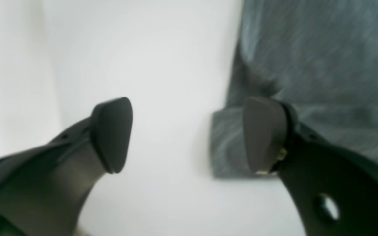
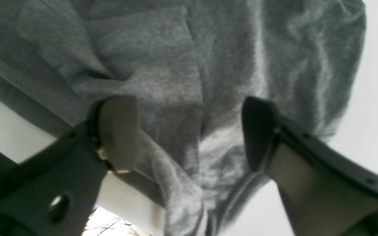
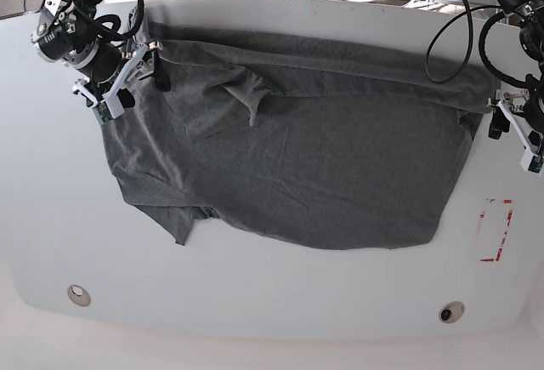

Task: Fold the T-shirt properly
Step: 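Pull the held shirt edge taut between both grippers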

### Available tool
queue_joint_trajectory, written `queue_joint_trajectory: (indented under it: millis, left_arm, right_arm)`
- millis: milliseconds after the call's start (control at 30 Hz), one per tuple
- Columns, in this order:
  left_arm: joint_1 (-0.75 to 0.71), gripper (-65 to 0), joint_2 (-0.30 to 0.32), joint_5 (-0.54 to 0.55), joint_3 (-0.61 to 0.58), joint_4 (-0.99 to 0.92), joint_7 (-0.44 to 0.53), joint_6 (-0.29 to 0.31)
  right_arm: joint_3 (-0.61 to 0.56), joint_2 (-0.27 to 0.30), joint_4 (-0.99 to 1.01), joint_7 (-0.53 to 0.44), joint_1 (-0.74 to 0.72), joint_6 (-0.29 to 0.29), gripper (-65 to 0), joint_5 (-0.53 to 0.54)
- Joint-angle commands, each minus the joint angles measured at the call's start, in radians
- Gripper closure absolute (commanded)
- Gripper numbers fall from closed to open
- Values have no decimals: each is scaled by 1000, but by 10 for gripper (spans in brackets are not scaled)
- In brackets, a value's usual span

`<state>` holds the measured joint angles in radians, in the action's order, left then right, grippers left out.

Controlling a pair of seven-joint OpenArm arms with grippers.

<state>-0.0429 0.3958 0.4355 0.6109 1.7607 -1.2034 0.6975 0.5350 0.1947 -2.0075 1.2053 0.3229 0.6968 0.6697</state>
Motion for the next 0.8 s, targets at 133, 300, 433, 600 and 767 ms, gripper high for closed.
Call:
queue_joint_trajectory:
  millis: [133, 300, 433, 600, 767]
  left_arm:
    - [-4, -275, -76, 4, 2, 15, 10, 1]
    - [-45, -182, -94, 4, -33, 11, 13, 1]
    - [-73, -156, -94, 4, -39, -22, 13, 1]
    - [-105, -157, -88, 4, -38, -77, 46, 1]
    - [-160, -157, -50, 4, -42, -123, 118, 1]
  right_arm:
    - [1, -25, -8, -6, 49, 1, -90, -20]
    - [3, -54, 21, -8, 66, 1, -8, -130]
    - [1, -60, 35, -28, 65, 1, -40, -255]
    - [-2, -51, 98, -100, 60, 1, -40, -351]
    - [-2, -5, 239, -141, -3, 1, -40, -422]
